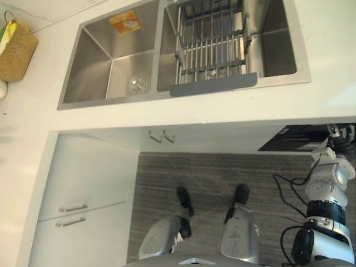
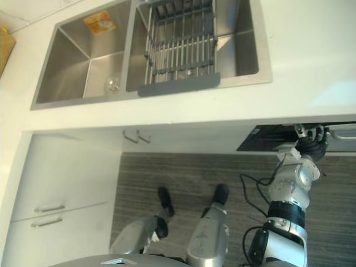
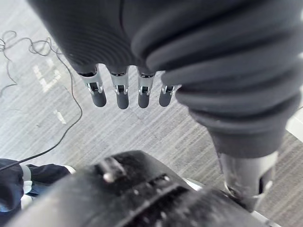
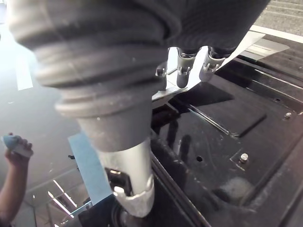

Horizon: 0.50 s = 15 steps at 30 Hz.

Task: Walk over to the sink, pick up the cup, carry it to the dishwasher, place the cup inside the dishwasher, then close the dishwasher door

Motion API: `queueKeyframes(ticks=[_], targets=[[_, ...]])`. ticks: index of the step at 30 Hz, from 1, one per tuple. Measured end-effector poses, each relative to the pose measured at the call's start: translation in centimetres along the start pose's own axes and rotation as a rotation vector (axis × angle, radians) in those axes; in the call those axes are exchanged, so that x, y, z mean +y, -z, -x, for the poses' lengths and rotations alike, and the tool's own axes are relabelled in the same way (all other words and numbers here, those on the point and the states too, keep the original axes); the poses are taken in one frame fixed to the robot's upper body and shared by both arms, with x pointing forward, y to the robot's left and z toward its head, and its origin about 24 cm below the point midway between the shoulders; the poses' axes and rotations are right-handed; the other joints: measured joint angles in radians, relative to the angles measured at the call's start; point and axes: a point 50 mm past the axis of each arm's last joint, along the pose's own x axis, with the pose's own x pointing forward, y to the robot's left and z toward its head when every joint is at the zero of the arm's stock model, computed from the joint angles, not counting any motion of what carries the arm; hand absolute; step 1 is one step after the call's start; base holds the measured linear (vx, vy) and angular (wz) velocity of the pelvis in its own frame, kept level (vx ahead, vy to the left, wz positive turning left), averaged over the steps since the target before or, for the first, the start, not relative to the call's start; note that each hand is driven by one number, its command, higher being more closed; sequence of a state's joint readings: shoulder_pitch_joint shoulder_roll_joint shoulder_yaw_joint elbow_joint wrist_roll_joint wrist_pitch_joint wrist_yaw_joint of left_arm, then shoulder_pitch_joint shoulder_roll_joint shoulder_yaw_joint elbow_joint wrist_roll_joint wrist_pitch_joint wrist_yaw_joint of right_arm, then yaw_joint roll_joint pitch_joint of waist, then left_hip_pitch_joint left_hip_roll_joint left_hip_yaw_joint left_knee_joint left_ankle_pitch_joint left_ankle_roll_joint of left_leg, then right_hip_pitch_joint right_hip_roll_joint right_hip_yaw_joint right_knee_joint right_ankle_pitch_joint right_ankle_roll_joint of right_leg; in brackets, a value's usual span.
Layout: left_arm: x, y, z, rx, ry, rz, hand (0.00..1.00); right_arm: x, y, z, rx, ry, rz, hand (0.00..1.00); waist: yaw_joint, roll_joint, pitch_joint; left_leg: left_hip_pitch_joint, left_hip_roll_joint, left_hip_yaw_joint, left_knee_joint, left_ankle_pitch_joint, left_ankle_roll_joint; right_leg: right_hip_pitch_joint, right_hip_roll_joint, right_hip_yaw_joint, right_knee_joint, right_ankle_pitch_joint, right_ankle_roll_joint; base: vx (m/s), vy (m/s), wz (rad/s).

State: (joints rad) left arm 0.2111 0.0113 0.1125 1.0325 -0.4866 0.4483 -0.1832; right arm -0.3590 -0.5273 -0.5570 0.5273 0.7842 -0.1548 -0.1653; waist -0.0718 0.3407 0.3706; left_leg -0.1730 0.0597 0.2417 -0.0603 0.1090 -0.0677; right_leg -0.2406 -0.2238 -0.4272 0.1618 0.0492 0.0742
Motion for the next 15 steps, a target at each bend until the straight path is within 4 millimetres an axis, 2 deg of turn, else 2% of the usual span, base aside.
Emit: queueKeyframes(ticks=[2, 5, 6, 8, 9, 10, 12, 13, 14, 15], targets=[[-0.1, -0.4, 0.0, -0.041, 0.005, -0.011, 0.0, -0.4, 0.2, 0.2, -0.002, -0.004, 0.008, 0.0, 0.005, -0.003, 0.002, 0.001, 0.002, -0.002, 0.003, 0.002, -0.003, 0.003, 0.0, -0.001, -0.005, 0.001, -0.001, 0.0, -0.001, 0.03], [-0.3, -1.1, 0.1, -0.101, 0.016, -0.028, 0.0, -1.9, 0.9, 1.3, 0.001, -0.011, 0.043, 0.0, 0.003, -0.005, 0.001, 0.021, 0.006, -0.024, 0.004, -0.01, -0.02, 0.04, 0.006, -0.021, -0.022, 0.0, -0.001, 0.05, -0.034, 0.09], [-0.4, -1.6, 0.2, -0.144, 0.031, -0.037, 0.0, -3.5, 3.0, 3.0, 0.061, -0.007, 0.085, 0.0, 0.005, -0.019, -0.004, 0.042, 0.015, -0.023, 0.007, -0.017, -0.031, 0.068, 0.018, -0.025, -0.035, -0.002, -0.005, 0.09, -0.06, 0.06], [-0.4, -1.7, 0.3, -0.158, 0.033, -0.037, 0.0, -4.4, 5.0, 4.7, 0.126, -0.007, 0.108, 0.0, 0.008, -0.036, -0.015, 0.053, 0.023, -0.022, 0.008, -0.016, -0.033, 0.08, 0.027, -0.025, -0.04, -0.006, -0.009, 0.1, -0.071, -0.07], [0.0, -1.8, 0.4, -0.168, 0.025, -0.031, 0.0, -5.8, 7.8, 7.5, 0.229, 0.029, 0.114, 0.0, 0.009, -0.06, -0.036, 0.067, 0.034, -0.021, 0.01, -0.009, -0.045, 0.098, 0.039, -0.026, -0.048, -0.013, -0.01, 0.1, -0.058, -0.08], [0.2, -1.9, 0.4, -0.171, 0.021, -0.029, 0.0, -6.6, 8.8, 8.7, 0.271, 0.048, 0.127, 0.0, 0.01, -0.069, -0.047, 0.075, 0.037, -0.021, 0.01, -0.006, -0.047, 0.107, 0.043, -0.027, -0.049, -0.017, -0.009, 0.15, -0.076, -0.05], [0.6, -2.1, 0.6, -0.186, 0.017, 0.001, 0.0, -10.2, 12.1, 13.8, 0.435, 0.15, 0.176, 0.0, 0.01, -0.111, -0.079, 0.119, 0.043, -0.019, 0.006, -0.004, -0.046, 0.153, 0.051, -0.029, -0.055, -0.029, 0.002, 0.17, -0.068, -0.01], [0.7, -2.1, 0.7, -0.19, 0.017, 0.008, 0.0, -11.1, 12.8, 15.1, 0.479, 0.183, 0.19, 0.0, 0.01, -0.121, -0.091, 0.127, 0.044, -0.019, 0.004, -0.005, -0.046, 0.163, 0.052, -0.031, -0.059, -0.03, 0.003, 0.2, -0.057, 0.03], [0.8, -2.3, 0.8, -0.2, 0.025, 0.019, 0.0, -13.0, 14.0, 17.9, 0.569, 0.249, 0.216, 0.0, 0.01, -0.141, -0.115, 0.141, 0.044, -0.018, 0.003, -0.007, -0.044, 0.184, 0.055, -0.036, -0.07, -0.029, 0.001, 0.14, -0.026, 0.04], [0.8, -2.4, 0.8, -0.209, 0.04, 0.024, 0.0, -13.7, 14.5, 19.1, 0.608, 0.282, 0.222, 0.0, 0.01, -0.15, -0.125, 0.148, 0.044, -0.017, 0.002, -0.009, -0.045, 0.194, 0.056, -0.038, -0.076, -0.029, 0.002, 0.14, -0.026, 0.03]])
